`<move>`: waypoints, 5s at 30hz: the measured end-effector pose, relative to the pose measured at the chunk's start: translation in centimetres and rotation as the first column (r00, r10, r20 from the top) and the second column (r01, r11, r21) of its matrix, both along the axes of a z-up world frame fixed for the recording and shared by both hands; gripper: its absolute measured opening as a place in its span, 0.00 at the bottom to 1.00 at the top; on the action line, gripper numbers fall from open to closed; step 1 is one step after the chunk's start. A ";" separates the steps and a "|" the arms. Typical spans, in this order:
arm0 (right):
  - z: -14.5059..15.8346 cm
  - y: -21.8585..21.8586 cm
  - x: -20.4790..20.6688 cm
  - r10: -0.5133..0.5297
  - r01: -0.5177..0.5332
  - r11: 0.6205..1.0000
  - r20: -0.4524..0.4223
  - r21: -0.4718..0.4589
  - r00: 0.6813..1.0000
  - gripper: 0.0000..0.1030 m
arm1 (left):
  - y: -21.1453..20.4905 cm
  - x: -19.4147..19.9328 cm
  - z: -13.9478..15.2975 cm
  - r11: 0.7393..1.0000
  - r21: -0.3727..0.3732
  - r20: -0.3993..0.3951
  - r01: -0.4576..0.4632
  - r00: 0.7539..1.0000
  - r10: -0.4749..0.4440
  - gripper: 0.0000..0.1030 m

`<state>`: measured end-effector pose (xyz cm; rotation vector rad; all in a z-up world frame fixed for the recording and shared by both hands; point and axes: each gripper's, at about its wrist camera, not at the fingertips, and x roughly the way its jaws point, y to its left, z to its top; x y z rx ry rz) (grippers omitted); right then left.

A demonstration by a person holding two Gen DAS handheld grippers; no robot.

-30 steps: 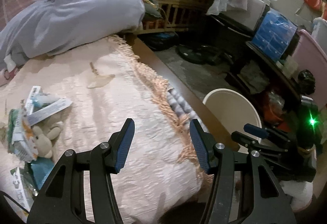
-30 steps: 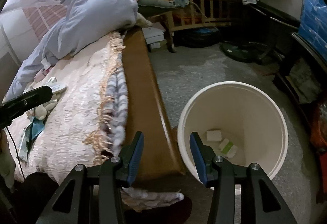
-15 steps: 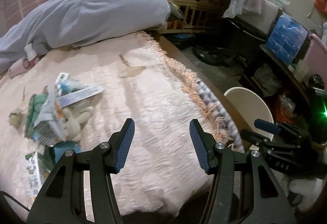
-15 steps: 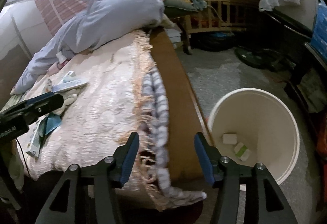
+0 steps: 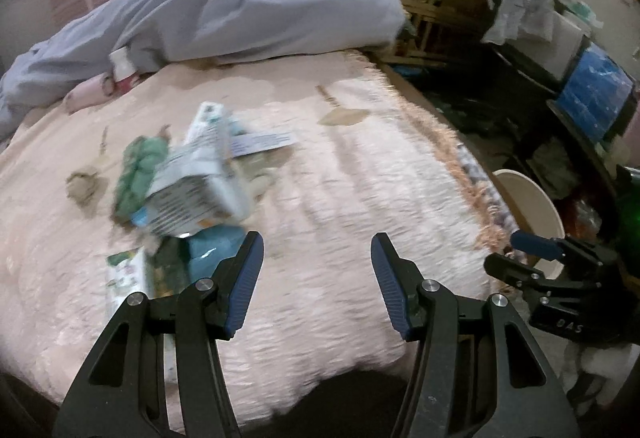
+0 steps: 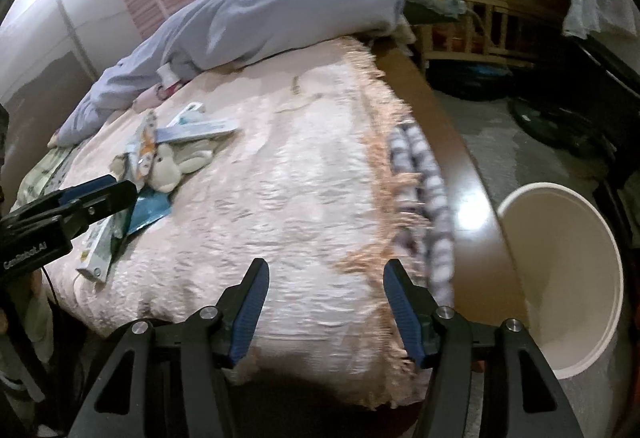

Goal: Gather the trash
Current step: 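Move both tools back over the bed toward the milk carton, then grasp the white milk carton with the left gripper, then grasp the silver snack bag with the right gripper while the left holds the carton, then carry the snack bag and milk carton toward the cream bucket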

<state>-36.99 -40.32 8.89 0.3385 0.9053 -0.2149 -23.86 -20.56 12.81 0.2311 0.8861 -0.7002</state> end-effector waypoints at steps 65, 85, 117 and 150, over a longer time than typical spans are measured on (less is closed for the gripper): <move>1.1 14.4 12.6 0.415 -0.414 0.909 -0.016 0.051 0.910 0.64 | 19.0 9.3 -6.7 0.936 0.077 -0.127 -0.344 0.928 0.351 0.48; -1.0 20.9 24.6 0.602 -0.643 0.747 -0.235 -0.172 0.763 0.79 | 19.9 10.7 -7.1 0.937 0.065 -0.156 -0.343 0.924 0.349 0.48; -4.4 19.2 20.1 0.595 -0.604 0.797 -0.153 -0.008 0.789 0.57 | 18.6 9.4 -6.3 0.944 0.046 -0.150 -0.326 0.932 0.330 0.48; 0.6 3.1 5.0 0.262 -0.267 0.960 -0.064 -0.081 0.963 0.55 | -0.2 2.4 -0.3 1.000 0.002 -0.045 0.022 0.999 -0.022 0.48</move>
